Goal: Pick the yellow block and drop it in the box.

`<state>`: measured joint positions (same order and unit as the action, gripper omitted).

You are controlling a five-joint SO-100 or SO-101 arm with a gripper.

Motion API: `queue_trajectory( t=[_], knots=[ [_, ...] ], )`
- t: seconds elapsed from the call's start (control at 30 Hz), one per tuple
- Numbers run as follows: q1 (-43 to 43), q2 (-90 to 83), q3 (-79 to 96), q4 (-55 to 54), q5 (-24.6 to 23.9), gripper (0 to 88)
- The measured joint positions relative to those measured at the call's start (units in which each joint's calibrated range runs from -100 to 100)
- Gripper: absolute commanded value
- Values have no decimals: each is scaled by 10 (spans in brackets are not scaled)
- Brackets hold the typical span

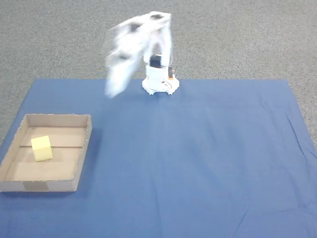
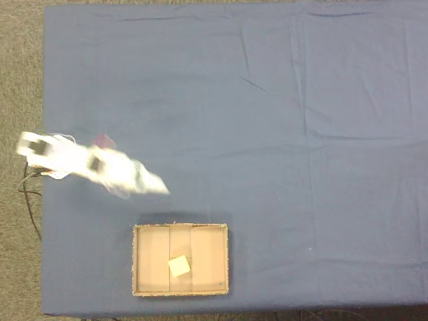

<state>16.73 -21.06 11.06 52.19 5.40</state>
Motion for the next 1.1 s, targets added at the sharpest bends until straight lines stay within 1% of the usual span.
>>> queue_trajectory(
  t=[0.03,0.07,0.1,0.17,0.23,0.3,0.37,0.43,0.57,0.7,0.87,1.1],
  knots=[
    [-52,-115,97,-30,-8,2],
    [-103,-238,217,-78,-28,2],
    [-135,-347,334,-117,-48,2],
    [-172,-540,566,-154,-60,2],
    [-186,-642,737,-167,-58,2],
    [-192,-698,843,-168,-61,2],
    [-193,-748,871,-140,-64,2],
    [-192,-757,877,-118,-69,2],
    [-219,-763,878,-61,-64,3],
    [-213,-764,879,-48,-44,3],
    [-184,-764,879,-48,-49,2],
    [-186,-764,879,-48,-51,2]
  ],
)
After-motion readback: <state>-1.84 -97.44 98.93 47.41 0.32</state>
